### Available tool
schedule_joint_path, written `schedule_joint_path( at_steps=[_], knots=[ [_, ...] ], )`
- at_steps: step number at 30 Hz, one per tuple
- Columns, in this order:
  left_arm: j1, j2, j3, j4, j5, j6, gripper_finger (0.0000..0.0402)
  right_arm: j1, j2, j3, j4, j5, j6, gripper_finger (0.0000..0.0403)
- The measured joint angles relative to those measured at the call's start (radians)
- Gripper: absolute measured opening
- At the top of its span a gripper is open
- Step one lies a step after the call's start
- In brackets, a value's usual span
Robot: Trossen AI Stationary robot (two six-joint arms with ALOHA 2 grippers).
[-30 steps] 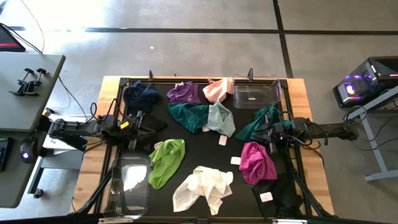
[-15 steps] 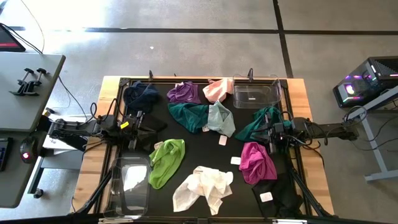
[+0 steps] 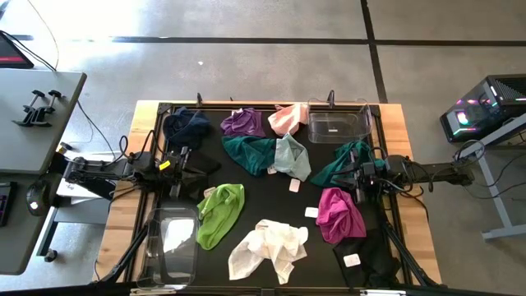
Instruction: Sort towels by color in basket
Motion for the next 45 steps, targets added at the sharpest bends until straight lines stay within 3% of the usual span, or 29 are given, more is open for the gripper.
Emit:
schedule_joint_path(
  at_steps=[4,9,15,21,24,31,34,37,39,43,45],
  knots=[
    [-0.002,0.000,0.000,0.005,0.001,-0.141,0.0005,0.000,0.000,0.000,0.000,0.000,0.000,0.0073],
    [-0.002,0.006,0.000,0.067,-0.036,-0.111,0.0005,0.000,0.000,0.000,0.000,0.000,-0.001,0.0073],
    [-0.002,0.006,0.000,0.075,-0.007,-0.017,0.0005,-0.003,0.000,0.000,0.002,0.001,-0.186,0.0073],
    [-0.002,0.005,0.000,0.111,0.057,-0.017,0.0005,-0.003,0.000,0.000,0.002,0.002,-0.178,0.0073],
    [-0.002,0.006,0.000,0.126,0.086,0.006,0.0005,-0.001,0.000,0.000,0.012,-0.030,0.034,0.0073],
    [-0.002,0.006,0.000,0.130,0.089,0.013,0.0005,-0.001,0.000,0.000,0.210,0.011,0.636,0.0073],
    [-0.002,0.006,0.000,0.131,0.090,0.023,0.0005,-0.008,0.006,0.000,0.330,0.163,0.678,0.0073],
    [-0.002,0.006,0.000,0.135,0.084,0.032,0.0005,-0.010,0.005,0.000,0.406,0.217,0.667,0.0073],
    [-0.002,0.008,0.000,0.152,0.081,0.032,0.0005,-0.010,0.006,0.000,0.445,0.193,0.651,0.0073],
    [-0.002,0.010,0.000,0.171,0.080,0.050,0.0005,-0.010,0.006,0.000,0.480,0.023,0.655,0.0073],
    [-0.002,0.010,0.000,0.179,0.080,0.059,0.0005,-0.010,0.006,0.000,0.483,0.004,0.655,0.0073]
  ],
)
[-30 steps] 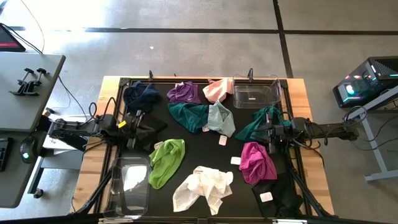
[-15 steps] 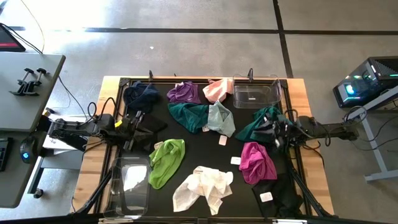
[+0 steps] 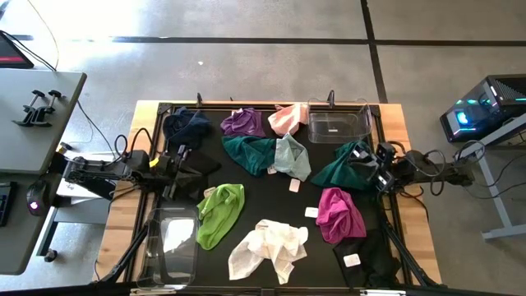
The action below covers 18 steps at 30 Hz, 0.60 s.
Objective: Sort towels by color in basket
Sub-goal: Put the right dark green towel into the top transparent bin
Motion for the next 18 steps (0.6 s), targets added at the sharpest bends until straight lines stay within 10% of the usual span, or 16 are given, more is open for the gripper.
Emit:
schedule_joint_path(
  at_steps=[10,18],
  knots=[
    [0.000,0.000,0.000,0.031,-0.035,0.008,0.0005,0.025,0.052,0.008,-0.135,-0.068,-0.083,0.0073],
    [0.000,0.000,0.000,0.030,-0.119,0.027,0.0005,0.057,0.250,0.275,-0.826,0.247,-0.051,0.0073]
  ],
)
